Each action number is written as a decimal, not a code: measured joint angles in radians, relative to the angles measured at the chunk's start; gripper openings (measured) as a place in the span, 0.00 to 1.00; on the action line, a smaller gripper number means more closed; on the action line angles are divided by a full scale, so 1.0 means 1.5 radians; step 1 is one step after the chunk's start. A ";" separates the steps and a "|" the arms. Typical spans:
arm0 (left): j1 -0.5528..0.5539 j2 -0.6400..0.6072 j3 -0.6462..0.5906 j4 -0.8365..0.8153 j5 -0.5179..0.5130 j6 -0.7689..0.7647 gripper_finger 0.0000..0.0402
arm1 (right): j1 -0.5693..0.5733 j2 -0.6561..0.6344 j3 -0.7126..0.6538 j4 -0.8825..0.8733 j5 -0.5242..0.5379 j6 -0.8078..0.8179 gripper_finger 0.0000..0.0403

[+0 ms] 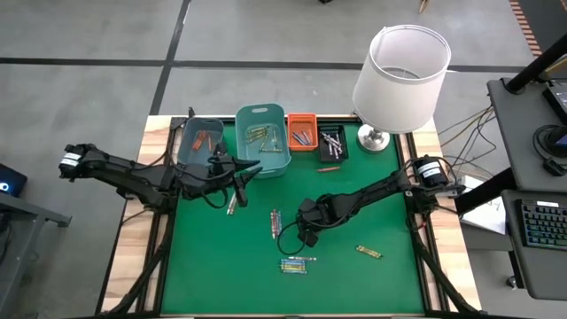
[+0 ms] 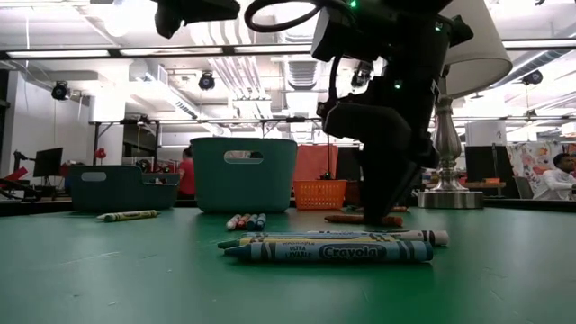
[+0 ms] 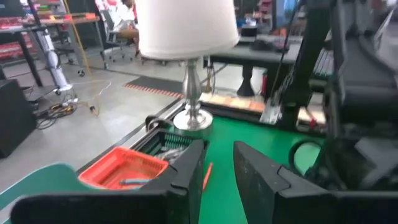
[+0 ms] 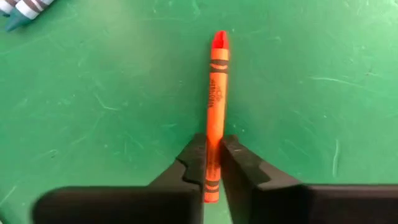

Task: Sort crayons
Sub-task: Put the orange crayon into the blue bin

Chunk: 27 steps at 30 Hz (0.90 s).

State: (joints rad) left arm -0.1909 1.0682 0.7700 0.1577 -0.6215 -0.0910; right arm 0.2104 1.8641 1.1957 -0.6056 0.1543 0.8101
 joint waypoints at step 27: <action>0.001 0.018 -0.253 0.522 0.290 0.160 0.39 | 0.011 -0.246 -0.275 0.853 0.052 -0.527 0.03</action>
State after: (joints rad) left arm -0.1889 1.0952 0.3902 0.9410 -0.1871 0.1490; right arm 0.2274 1.4944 0.7831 0.6736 0.2319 0.0203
